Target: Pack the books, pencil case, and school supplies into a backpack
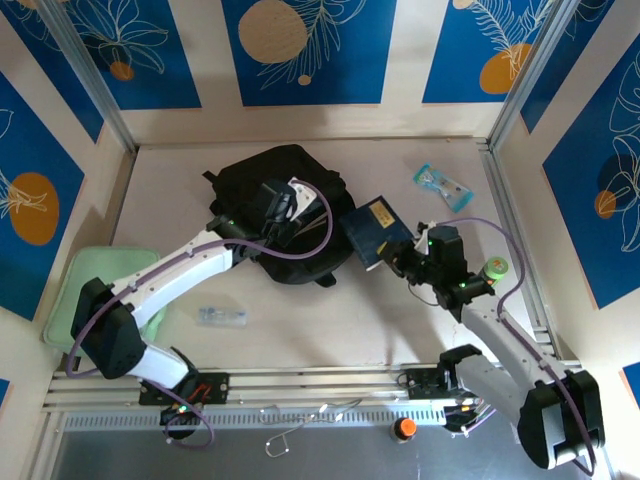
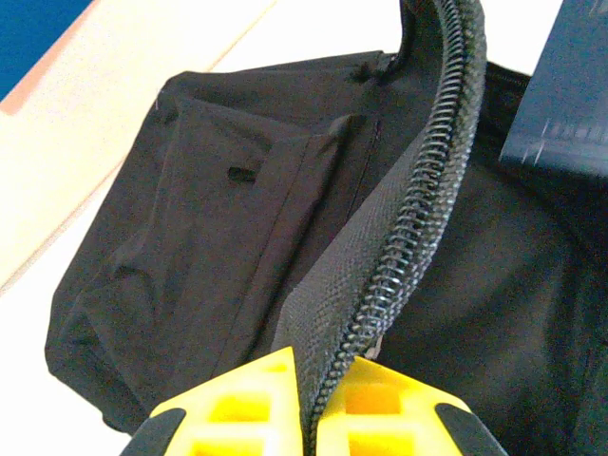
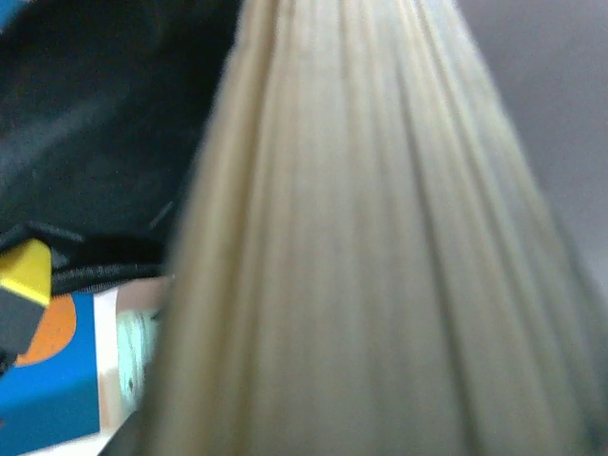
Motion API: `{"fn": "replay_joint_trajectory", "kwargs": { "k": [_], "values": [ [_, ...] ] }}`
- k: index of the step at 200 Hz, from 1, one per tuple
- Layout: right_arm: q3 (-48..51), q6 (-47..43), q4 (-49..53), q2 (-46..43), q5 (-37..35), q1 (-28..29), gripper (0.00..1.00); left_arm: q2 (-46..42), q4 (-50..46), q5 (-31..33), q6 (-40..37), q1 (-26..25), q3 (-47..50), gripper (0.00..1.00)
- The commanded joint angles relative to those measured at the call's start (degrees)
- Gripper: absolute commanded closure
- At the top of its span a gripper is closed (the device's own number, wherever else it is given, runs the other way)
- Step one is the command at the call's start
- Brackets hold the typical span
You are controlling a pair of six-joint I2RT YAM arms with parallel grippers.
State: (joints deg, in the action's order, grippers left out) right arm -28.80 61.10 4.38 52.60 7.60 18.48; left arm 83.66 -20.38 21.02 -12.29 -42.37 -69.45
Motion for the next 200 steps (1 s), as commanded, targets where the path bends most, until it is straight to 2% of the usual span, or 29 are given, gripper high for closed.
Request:
{"fn": "replay_joint_trajectory", "kwargs": {
  "k": [1, 102, 200],
  "values": [
    [-0.68, 2.82, -5.32, 1.73, -1.34, 3.33, 0.92, -1.99, 5.76, -1.92, 0.48, 0.18, -0.46, 1.0],
    [-8.34, 5.43, -14.55, 16.63, 2.5, 10.73, 0.93, -4.38, 6.59, -5.9, 0.07, 0.1, 2.27, 1.0],
    [-12.75, 6.93, -17.71, 25.32, 5.39, 11.84, 0.92, -5.32, 7.06, -6.34, 0.07, 0.13, 3.32, 1.0]
  ]
}}
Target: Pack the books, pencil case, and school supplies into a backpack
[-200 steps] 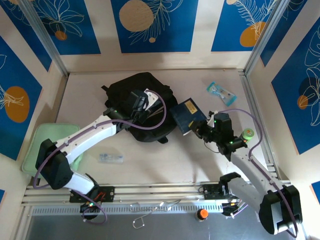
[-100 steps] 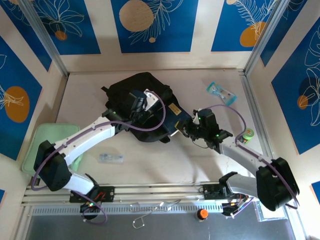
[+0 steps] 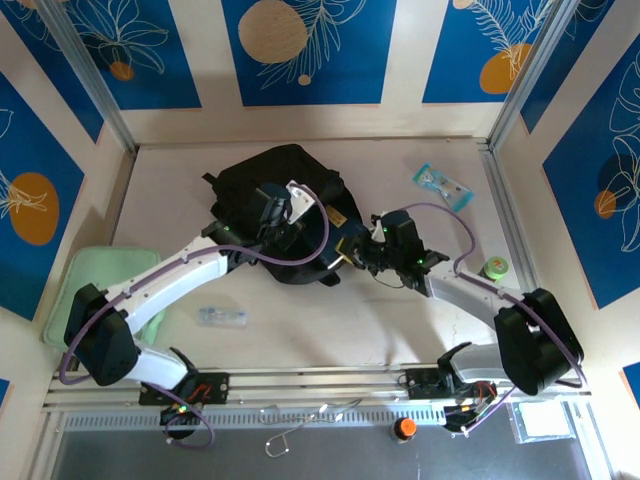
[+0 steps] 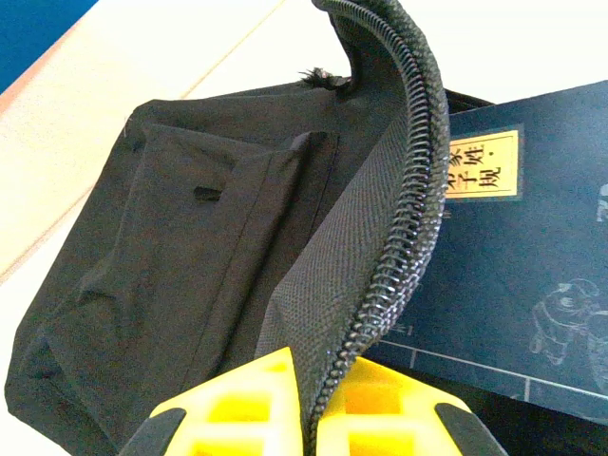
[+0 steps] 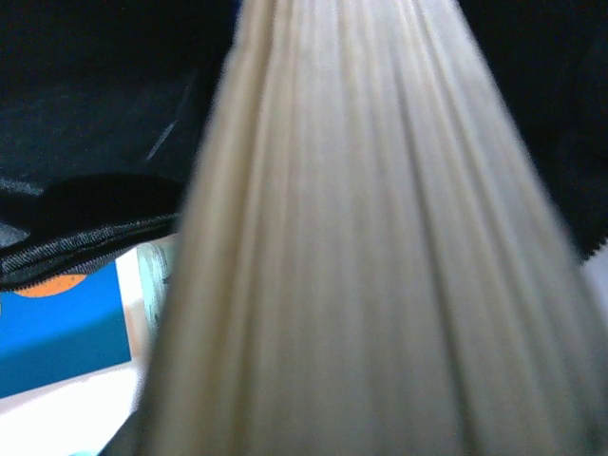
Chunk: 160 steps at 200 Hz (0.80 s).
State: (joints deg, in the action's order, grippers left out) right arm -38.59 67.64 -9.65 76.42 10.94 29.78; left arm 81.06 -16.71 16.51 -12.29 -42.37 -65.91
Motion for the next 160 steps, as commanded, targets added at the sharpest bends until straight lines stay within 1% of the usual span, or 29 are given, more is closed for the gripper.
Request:
{"fn": "replay_joint_trajectory", "kwargs": {
  "k": [1, 46, 89, 125, 160],
  "values": [
    [-3.01, 0.4, -3.7, 1.6, 2.1, 0.54, 0.92, -2.69, 3.41, -1.88, 0.07, 0.11, -0.2, 1.0],
    [-7.36, 1.26, -5.32, 8.22, 3.05, 0.49, 0.93, -3.0, 3.51, -2.19, 0.43, 0.1, 0.08, 1.0],
    [-14.34, 4.15, 0.75, 16.44, 0.34, 0.13, 0.93, -3.31, 3.54, -2.7, 1.07, 0.13, 0.44, 1.0],
    [-19.65, 7.35, 1.16, 25.37, 1.66, -0.16, 0.93, -3.67, 3.87, -3.11, 1.51, 0.09, 0.92, 1.0],
    [-25.34, 7.3, 1.06, 32.47, 1.43, -0.66, 0.89, -3.67, 3.97, -3.48, 2.06, 0.1, 1.19, 1.0]
  ]
}}
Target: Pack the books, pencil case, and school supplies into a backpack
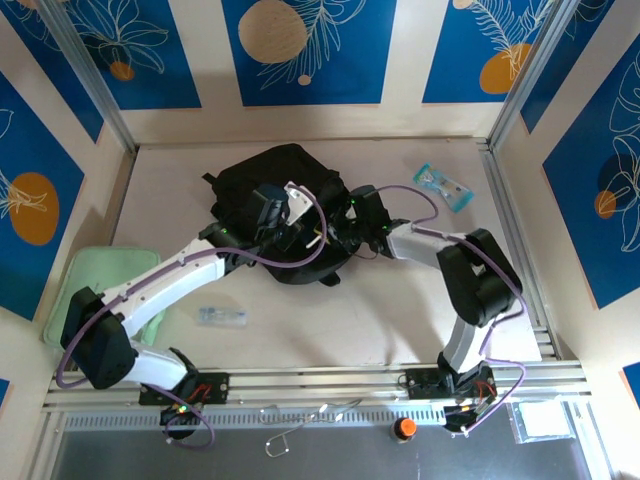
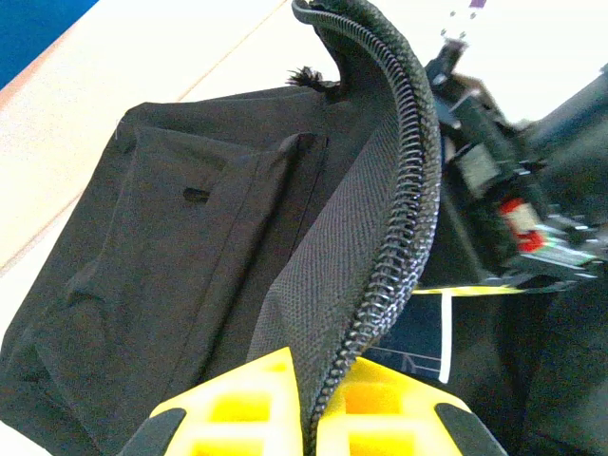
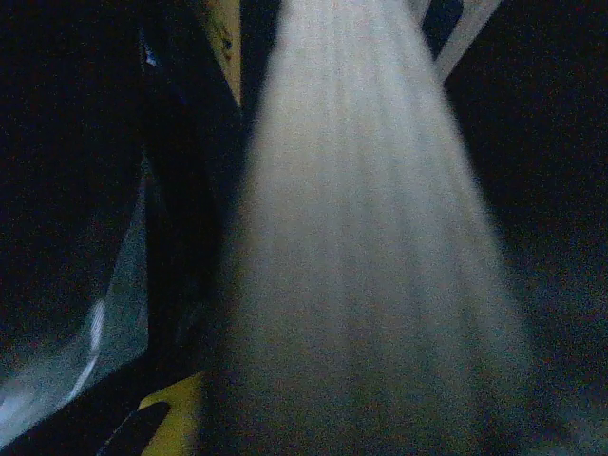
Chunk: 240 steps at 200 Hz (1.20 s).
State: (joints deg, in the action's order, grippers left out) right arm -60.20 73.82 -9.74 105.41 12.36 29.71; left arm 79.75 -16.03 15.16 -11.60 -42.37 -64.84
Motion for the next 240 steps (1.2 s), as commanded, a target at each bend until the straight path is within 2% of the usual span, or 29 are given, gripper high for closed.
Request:
{"fn": "replay_joint_trajectory", "kwargs": {
  "k": [1, 40, 55, 82, 99, 127, 145, 177, 186, 240],
  "values": [
    [-3.93, 1.04, 1.13, 3.71, 0.07, -0.65, 0.89, -2.38, 3.29, -2.14, 1.38, 0.14, 0.09, 1.0],
    [-8.43, 0.19, -1.07, 9.1, 3.38, -1.94, 0.8, -2.44, 3.2, -2.15, 1.49, 0.13, 0.21, 1.0],
    [-9.29, -0.9, 0.54, 9.04, 3.37, -1.99, 0.74, -2.32, 3.31, -2.08, 1.61, 0.1, 0.24, 1.0],
    [-7.56, -1.51, 2.61, 6.93, 2.06, -1.45, 0.59, -1.84, 3.36, -2.16, 1.76, 0.1, 0.16, 1.0],
    [-5.54, -1.35, 2.82, 5.42, 0.92, -1.0, 0.57, -1.72, 3.69, -2.31, 1.86, 0.09, 0.32, 1.0],
    [-3.96, -0.88, 3.43, 4.39, -0.79, 0.11, 0.58, -1.39, 4.08, -2.68, 2.09, 0.09, 0.33, 1.0],
    [-4.28, -0.78, 3.74, 4.95, -1.19, 0.51, 0.62, -1.26, 4.03, -2.77, 2.09, 0.12, 0.27, 1.0],
    [-5.55, -0.08, 2.91, 6.71, -0.66, 0.69, 0.83, -1.31, 3.64, -2.77, 2.13, 0.11, 0.25, 1.0],
    [-6.03, 0.07, 2.38, 7.22, -0.36, 0.74, 0.86, -1.35, 3.56, -2.78, 2.15, 0.1, 0.36, 1.0],
    [-11.61, 1.23, 1.93, 11.66, 1.72, 1.31, 0.85, -0.84, 4.34, -3.68, 3.22, 0.11, 0.43, 1.0]
  ]
}}
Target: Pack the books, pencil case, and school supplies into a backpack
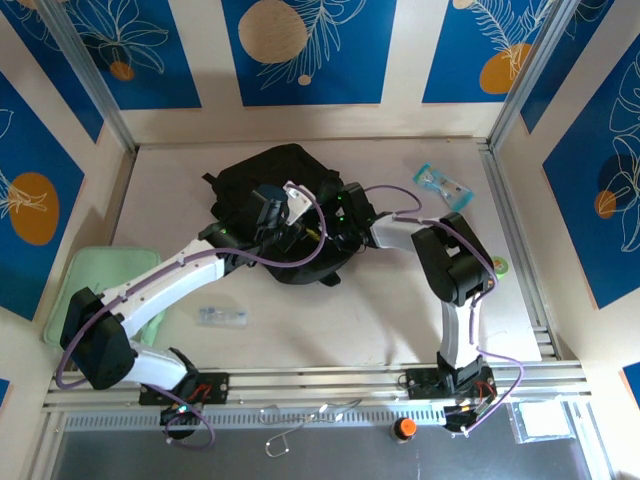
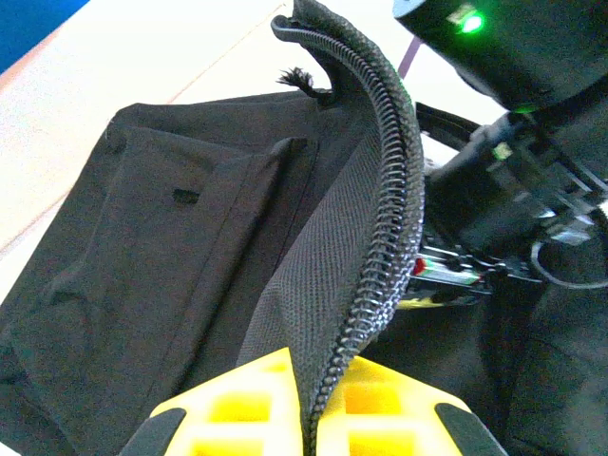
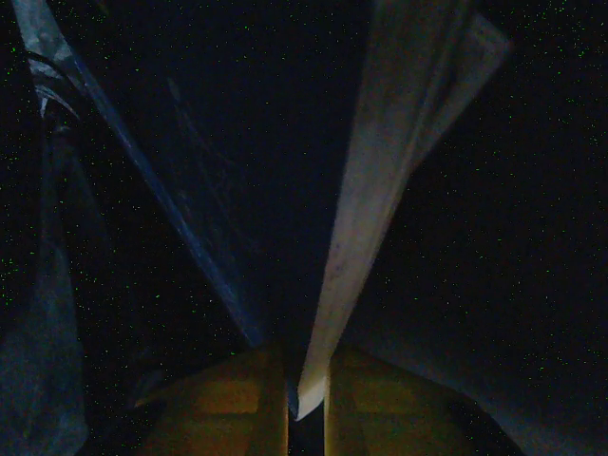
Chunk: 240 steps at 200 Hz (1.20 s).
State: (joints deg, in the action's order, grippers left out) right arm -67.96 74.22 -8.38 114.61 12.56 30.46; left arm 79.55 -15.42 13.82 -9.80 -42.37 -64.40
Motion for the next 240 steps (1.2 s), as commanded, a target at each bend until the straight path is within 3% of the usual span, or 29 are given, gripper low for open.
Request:
{"fn": "replay_joint_trajectory", "kwargs": {
  "k": [1, 39, 93, 119, 184, 213, 240],
  "values": [
    [-4.02, 0.8, 0.7, 2.55, 1.56, 0.57, 0.85, -0.63, 3.73, -2.38, 1.44, 0.1, 0.03, 1.0],
    [-3.08, -1.15, 1.26, 0.19, 1.66, 0.22, 0.72, -0.02, 4.08, -2.99, 2.22, 0.11, -0.17, 1.0],
    [13.63, -7.1, 0.78, -19.7, -1.16, -1.19, 0.5, 3.01, 5.63, -7.92, 5.98, 0.09, -0.27, 1.0],
    [20.39, -10.96, 7.92, -29.7, -7.14, -2.16, 0.47, 6.57, 5.76, -11.68, 8.66, 0.12, -2.39, 1.0],
    [30.57, -15.06, 24.05, -49.75, -20.88, -11.37, 0.41, 22.66, 1.02, -21.79, 19.15, 0.06, -16.3, 1.0],
    [30.52, -16.35, 27.52, -54.55, -22.74, -13.49, 0.37, 27.96, -3.67, -21.31, 21.82, 0.09, -22.32, 0.68],
    [29.31, -17.58, 29.38, -56.31, -22.85, -13.74, 0.34, 25.31, -6.73, -17.52, 24.61, 0.18, -22.32, 0.35]
  ]
}}
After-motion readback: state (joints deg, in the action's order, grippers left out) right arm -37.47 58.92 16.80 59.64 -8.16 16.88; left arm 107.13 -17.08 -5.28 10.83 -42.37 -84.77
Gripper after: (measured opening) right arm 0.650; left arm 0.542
